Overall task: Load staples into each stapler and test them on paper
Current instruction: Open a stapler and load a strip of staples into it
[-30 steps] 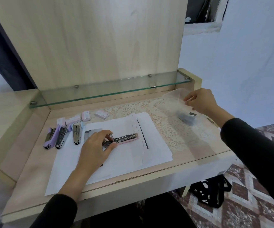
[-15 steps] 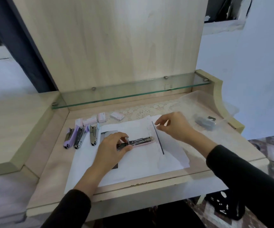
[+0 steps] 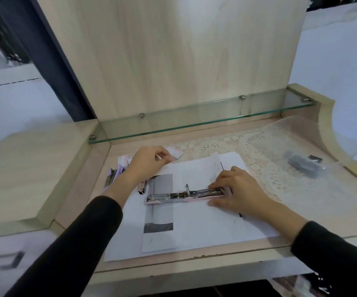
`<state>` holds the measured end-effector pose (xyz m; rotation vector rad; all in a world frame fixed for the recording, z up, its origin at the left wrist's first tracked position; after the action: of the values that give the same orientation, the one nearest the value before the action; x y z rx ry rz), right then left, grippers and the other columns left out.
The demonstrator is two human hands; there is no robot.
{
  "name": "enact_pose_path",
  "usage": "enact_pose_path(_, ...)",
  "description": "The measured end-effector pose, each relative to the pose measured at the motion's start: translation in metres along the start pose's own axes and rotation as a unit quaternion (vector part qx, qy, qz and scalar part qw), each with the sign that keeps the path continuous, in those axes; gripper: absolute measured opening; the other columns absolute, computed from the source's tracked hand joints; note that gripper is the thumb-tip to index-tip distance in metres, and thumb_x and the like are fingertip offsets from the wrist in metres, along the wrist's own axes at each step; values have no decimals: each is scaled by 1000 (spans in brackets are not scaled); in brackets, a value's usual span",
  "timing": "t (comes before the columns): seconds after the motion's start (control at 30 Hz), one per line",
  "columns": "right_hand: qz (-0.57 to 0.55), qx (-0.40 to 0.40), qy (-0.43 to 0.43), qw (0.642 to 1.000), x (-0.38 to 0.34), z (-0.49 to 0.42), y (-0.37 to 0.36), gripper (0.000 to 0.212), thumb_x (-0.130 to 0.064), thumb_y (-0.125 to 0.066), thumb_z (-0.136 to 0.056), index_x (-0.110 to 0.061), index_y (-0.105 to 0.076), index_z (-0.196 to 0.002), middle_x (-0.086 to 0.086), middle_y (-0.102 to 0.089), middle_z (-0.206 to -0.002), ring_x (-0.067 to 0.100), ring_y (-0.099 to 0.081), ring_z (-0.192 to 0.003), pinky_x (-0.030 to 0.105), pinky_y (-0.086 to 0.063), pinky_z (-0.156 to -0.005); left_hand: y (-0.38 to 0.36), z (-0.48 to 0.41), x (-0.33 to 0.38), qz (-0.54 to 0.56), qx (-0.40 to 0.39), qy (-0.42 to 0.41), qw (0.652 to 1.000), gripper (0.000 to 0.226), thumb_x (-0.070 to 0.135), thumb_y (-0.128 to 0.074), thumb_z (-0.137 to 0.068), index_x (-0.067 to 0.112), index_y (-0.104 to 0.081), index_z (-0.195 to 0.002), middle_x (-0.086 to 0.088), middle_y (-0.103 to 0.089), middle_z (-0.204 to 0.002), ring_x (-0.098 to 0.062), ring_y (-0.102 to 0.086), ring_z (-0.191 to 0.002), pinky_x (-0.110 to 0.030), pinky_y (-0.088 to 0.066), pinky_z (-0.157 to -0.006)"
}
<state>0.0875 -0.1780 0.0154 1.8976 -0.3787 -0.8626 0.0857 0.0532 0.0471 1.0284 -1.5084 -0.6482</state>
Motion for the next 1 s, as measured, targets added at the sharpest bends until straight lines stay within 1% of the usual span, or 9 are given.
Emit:
enact_pose_path(0.17,-61,41,-4,997,6,3,-6,29,-42,-65,-61,-28,-75,-84,-6,-66,-78,18,-45,-70,12,-27,-60,-23,-35,-10,-185,-28,-78,979,42,9,-54,-87,15,-51,-129,-5,-54,-130,-25,-46,-115,-34,-38,-95)
enact_pose_path(0.33,-45,35,-11,998,5,2,-4,23,-37,-73,-67,-29,-74,-88,-9,-65,-81,15,-45,-74,10,-27,-61,-45,-47,-14,-292,-59,-104,949,50,7,-44,-91,20,-37,-139,-1,-38,-144,-25,-34,-126,-37,-26,-104)
enact_pose_path(0.43,-41,22,-7,999,5,1,-4,24,-41,-69,-68,-30,-73,-90,-13,-60,-80,13,-44,-76,8,-26,-61,-46,-52,-19,-256,-34,-96,961,44,7,-47,-89,18,-46,-131,-1,-48,-137,-25,-40,-122,-39,-25,-105)
enact_pose_path(0.5,-40,15,-3,999,4,1,-1,32,-50,-60,-66,-32,-73,-88,-14,-60,-79,14,-45,-74,10,-25,-60,-42,-52,-18,-234,-17,-102,967,36,19,-53,-90,15,-51,-126,-3,-54,-130,-25,-46,-116,-38,-27,-103)
enact_pose_path(0.57,-26,2,5,1000,1,-1,2,40,-60,-57,-67,-32,-73,-90,-11,-66,-83,16,-46,-74,18,-28,-60,-38,-48,-12,-214,-11,-116,970,38,29,-54,-91,13,-51,-126,-4,-55,-127,-26,-48,-113,-36,-28,-99)
enact_pose_path(0.63,11,-12,1,1000,-3,-3,6,50,-68,-51,-72,-30,-71,-96,-8,-70,-89,16,-49,-79,25,-30,-66,-35,-39,-4,-160,-2,-132,978,38,25,-55,-91,12,-49,-127,-6,-54,-125,-26,-45,-113,-32,-30,-96)
enact_pose_path(0.7,17,-25,-30,999,-4,-7,10,48,-63,-52,-77,-26,-69,-102,-8,-71,-93,14,-55,-85,24,-36,-71,-33,-25,4,-102,8,-154,983,38,16,-55,-91,11,-48,-128,-6,-51,-123,-24,-40,-113,-24,-27,-94)
enact_pose_path(0.8,-16,-37,-73,997,-7,-16,15,37,-47,-60,-82,-20,-68,-105,-5,-72,-92,8,-52,-75,25,-45,-76,-35,-5,13,-60,1,-163,985,39,15,-54,-90,13,-49,-129,-4,-48,-118,-17,-37,-109,-16,-22,-89)
enact_pose_path(1.0,-57,-3,-93,994,-12,-39,13,22,-16,-64,-83,-11,-68,-104,5,-71,-98,9,-53,-74,17,-41,-76,-45,20,12,-26,-48,-112,992,47,22,-65,-84,14,-49,-128,-3,-56,-117,-16,-46,-108,-20,-36,-89)
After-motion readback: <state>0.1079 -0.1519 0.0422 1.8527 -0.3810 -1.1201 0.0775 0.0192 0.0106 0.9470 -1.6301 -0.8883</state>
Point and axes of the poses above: each hand's wrist, its own z-axis away from the middle knuckle, its own y-axis out of the back of the hand, x = y × z, the point moved 3 cm from there along -z, towards the middle knuckle
